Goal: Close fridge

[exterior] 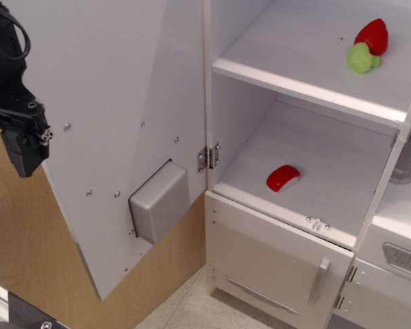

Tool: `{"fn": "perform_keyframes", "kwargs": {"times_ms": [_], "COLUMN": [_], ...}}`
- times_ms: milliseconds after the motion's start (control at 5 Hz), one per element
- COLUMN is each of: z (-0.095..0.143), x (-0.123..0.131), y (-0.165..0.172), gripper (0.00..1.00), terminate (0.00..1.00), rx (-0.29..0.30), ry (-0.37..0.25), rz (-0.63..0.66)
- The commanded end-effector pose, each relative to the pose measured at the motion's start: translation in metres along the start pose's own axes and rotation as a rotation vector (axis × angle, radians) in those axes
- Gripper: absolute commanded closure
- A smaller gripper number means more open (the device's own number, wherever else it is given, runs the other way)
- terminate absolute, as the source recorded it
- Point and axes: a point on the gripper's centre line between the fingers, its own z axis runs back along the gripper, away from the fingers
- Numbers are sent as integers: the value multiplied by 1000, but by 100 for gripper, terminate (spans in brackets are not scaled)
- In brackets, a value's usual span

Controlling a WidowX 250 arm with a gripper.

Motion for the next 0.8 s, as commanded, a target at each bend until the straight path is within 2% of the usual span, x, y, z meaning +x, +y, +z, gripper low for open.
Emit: {"fn": "perform_keyframes", "kwargs": {"times_ms": [0, 200, 400, 600], "z": [0, 2, 1, -4], "x": [0, -1, -2, -1], "y": [0, 12, 25, 38], "gripper": [0, 0, 0, 0], "terminate": [0, 0, 0, 0], "rx": [0, -19, -33, -16], "ry": [0, -25, -25, -13], "rz": [0, -46, -50, -50]}}
